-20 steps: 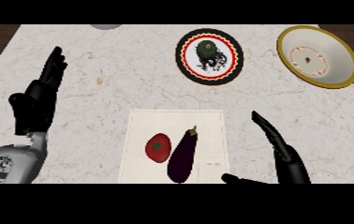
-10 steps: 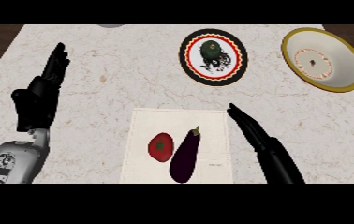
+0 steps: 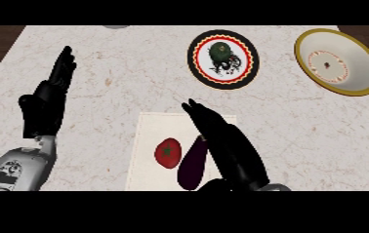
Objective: Pick the tomato from the placemat and place it in the bowl
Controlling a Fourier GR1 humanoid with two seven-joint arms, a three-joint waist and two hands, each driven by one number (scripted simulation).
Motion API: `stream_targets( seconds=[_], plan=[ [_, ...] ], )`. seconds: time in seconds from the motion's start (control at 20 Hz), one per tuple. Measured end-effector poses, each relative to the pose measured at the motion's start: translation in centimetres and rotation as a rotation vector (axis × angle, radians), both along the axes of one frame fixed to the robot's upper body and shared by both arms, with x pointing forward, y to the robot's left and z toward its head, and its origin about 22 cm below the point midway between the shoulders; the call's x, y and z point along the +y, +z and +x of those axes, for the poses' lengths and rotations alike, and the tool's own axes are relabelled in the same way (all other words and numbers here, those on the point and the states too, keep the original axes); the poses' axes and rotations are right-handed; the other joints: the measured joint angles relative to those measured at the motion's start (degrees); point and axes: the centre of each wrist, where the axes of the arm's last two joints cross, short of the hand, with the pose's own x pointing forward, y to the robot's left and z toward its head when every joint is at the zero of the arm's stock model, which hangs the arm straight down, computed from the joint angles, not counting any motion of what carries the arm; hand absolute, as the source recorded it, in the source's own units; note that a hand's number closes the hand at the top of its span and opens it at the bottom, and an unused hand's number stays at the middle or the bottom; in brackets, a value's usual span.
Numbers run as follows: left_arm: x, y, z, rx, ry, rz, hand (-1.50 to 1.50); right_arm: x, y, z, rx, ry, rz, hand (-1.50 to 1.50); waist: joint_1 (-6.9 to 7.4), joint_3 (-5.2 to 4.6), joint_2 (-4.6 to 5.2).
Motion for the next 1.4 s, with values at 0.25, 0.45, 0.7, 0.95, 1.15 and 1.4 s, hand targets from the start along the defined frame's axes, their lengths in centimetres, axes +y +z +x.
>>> stream_targets(
  seconds=[0.25,0.45,0.7,0.95,1.15,1.4],
  plan=[
    [-0.7,-0.4,0.2,0.001,0.007,0.002,0.0,2.7,-0.5,0.7,0.083,0.04,-0.096,-1.5,-0.23,0.03,0.02],
    [-0.1,0.0,-0.1,0.002,-0.002,0.004,0.0,4.3,-1.4,1.5,0.146,0.03,-0.184,-1.5,-0.09,0.05,0.02],
    [0.2,-0.3,-0.2,0.004,0.001,0.001,0.0,5.4,-2.8,2.4,0.194,0.01,-0.238,-1.5,-0.21,0.06,0.03],
    [-0.1,-0.4,0.0,-0.002,0.003,0.0,0.0,6.0,-4.6,3.2,0.213,0.001,-0.248,-1.5,-0.25,0.07,0.03],
    [-0.1,0.2,-0.3,-0.001,0.008,0.0,0.0,6.6,-6.0,3.8,0.215,0.0,-0.244,-1.5,-0.15,0.07,0.04],
    [0.0,-0.5,-0.1,0.002,-0.002,0.003,0.0,7.1,-7.9,3.7,0.224,0.012,-0.242,-1.5,-0.17,0.08,0.05]
  ],
)
